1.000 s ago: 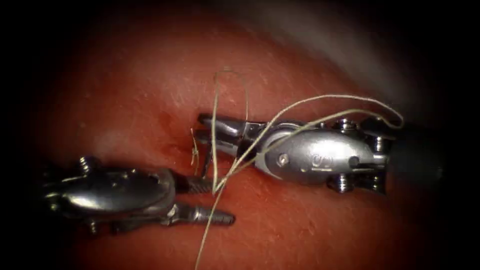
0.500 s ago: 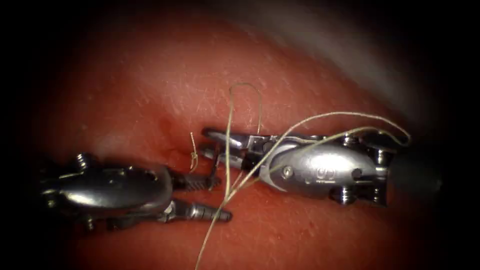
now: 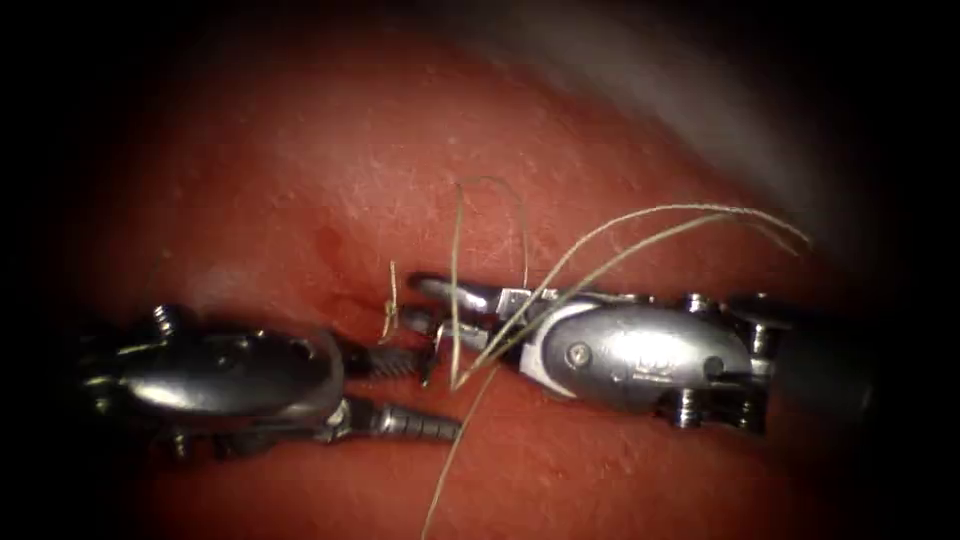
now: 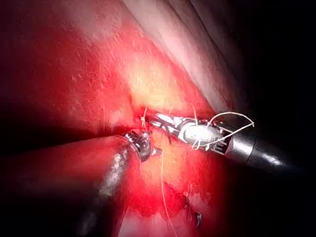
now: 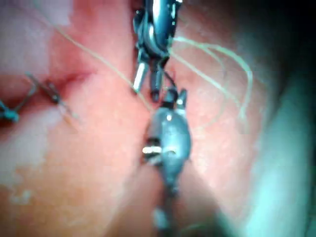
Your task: Wound Closure
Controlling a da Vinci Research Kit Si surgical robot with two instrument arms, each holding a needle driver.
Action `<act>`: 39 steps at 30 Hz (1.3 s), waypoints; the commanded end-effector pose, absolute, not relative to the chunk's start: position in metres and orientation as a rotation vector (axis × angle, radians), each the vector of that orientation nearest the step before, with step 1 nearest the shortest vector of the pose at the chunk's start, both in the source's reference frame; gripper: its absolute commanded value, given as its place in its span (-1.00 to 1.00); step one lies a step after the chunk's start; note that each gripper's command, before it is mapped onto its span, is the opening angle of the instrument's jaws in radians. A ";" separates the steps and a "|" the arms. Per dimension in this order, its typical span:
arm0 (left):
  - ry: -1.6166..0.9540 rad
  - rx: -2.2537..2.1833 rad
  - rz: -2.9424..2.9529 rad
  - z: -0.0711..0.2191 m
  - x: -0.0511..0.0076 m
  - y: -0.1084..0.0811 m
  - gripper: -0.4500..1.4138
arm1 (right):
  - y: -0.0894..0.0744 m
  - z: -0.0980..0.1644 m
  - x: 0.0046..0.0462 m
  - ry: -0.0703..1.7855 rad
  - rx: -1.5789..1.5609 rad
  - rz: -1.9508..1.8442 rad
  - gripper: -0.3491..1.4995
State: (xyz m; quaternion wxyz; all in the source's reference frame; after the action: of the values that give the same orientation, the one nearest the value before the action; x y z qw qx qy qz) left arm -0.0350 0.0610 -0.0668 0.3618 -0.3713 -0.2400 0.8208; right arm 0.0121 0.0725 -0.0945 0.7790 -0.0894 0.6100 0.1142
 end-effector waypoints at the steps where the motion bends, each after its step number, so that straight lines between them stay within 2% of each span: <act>1: -0.620 -0.956 2.115 -0.066 -0.0354 0.061 -0.02 | 0.073 -0.095 0.0128 1.326 -0.214 0.232 -1.00; 14: -0.615 -0.951 2.110 -0.066 -0.0358 0.060 -0.02 | 0.078 -0.097 0.0115 1.368 -0.249 0.243 -1.00; 39: -0.617 -0.946 2.116 -0.066 -0.0355 0.060 -0.02 | 0.082 -0.095 0.0097 1.440 -0.130 0.404 -1.00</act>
State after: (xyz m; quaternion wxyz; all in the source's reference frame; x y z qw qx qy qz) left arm -0.0351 0.0608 -0.0664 0.3631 -0.3679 -0.2391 0.8220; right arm 0.0091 0.0814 -0.0959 0.7310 -0.0580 0.6544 0.1846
